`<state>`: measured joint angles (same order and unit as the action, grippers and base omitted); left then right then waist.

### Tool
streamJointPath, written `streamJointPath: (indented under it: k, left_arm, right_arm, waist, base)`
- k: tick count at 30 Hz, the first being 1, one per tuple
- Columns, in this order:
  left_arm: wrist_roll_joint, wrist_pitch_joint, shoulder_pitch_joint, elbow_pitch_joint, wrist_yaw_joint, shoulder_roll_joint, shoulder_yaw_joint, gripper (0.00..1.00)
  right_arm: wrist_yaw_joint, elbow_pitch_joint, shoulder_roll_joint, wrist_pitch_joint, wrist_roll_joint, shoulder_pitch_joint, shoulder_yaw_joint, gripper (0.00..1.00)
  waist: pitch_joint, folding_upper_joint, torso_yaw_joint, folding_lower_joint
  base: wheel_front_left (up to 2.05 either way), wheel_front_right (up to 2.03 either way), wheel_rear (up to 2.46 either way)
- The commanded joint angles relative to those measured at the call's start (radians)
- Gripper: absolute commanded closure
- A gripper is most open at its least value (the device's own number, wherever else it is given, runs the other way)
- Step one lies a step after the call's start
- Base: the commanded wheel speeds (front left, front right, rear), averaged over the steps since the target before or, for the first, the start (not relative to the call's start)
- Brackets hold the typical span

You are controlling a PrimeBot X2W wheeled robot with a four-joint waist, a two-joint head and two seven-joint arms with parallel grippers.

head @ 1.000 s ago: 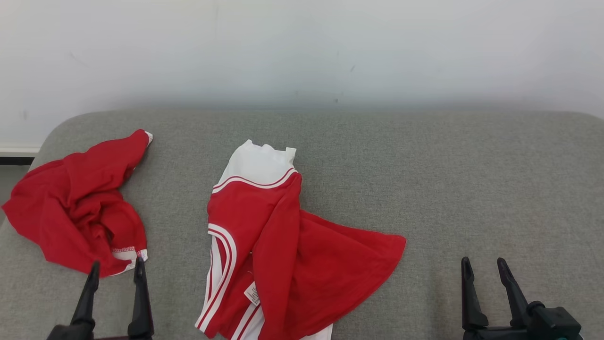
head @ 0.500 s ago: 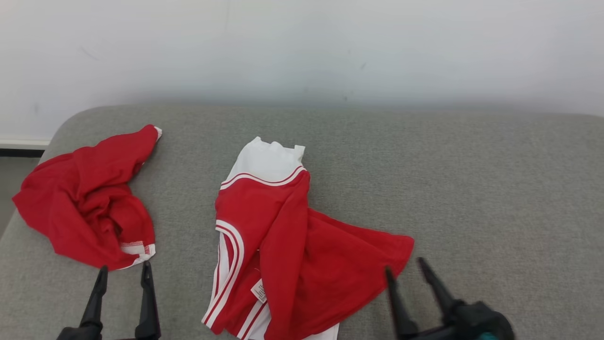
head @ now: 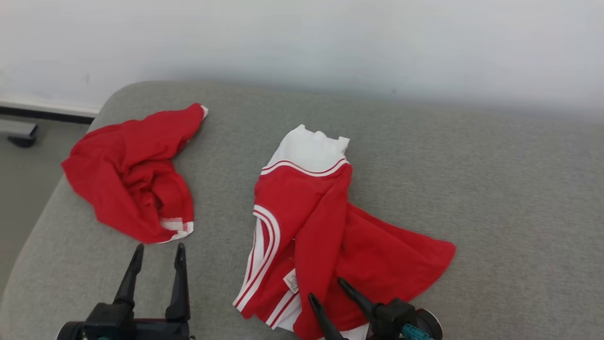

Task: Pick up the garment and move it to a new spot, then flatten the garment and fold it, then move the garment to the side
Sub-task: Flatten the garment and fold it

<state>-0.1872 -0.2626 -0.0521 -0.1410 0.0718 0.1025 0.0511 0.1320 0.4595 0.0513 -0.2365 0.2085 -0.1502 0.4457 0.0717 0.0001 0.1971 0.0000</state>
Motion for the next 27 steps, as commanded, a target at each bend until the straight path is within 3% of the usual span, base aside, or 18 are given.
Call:
streamJointPath:
  k: [1, 11, 13, 21, 27]
  left_arm:
    - [0.005, -0.003, -0.017, -0.008, 0.007, -0.011, 0.003, 0.00]
    - [0.020, -0.003, -0.039, -0.037, 0.031, -0.038, -0.001, 0.00]
    - [0.022, -0.003, -0.040, -0.042, 0.037, -0.041, -0.004, 0.00]
    - [0.028, -0.003, -0.018, -0.046, 0.044, -0.045, -0.030, 0.00]
    - [0.038, -0.003, -0.010, -0.038, 0.050, -0.047, -0.045, 0.00]
  right_arm:
    - [-0.003, 0.023, -0.002, 0.005, 0.019, -0.013, -0.002, 0.00]
    - [-0.003, 0.128, -0.002, 0.035, 0.129, -0.055, 0.091, 0.00]
    - [-0.003, 0.149, -0.002, 0.031, 0.141, -0.071, 0.104, 1.00]
    - [-0.003, 0.206, -0.002, -0.014, 0.082, -0.139, 0.017, 1.00]
    - [-0.003, 0.167, 0.077, -0.027, -0.043, -0.206, -0.141, 1.00]
  waist:
    - [0.023, -0.0001, 0.040, 0.0000]
    - [0.037, -0.0001, 0.062, 0.0000]
    - [0.035, -0.0001, 0.063, 0.0000]
    - [0.023, -0.0001, 0.042, 0.0000]
    - [0.020, -0.0001, 0.006, 0.0000]
  base:
    - [0.00, 0.00, 0.00]
    - [0.00, 0.00, 0.00]
    - [0.00, 0.00, 0.00]
    - [0.00, 0.00, 0.00]
    - [0.00, 0.00, 0.00]
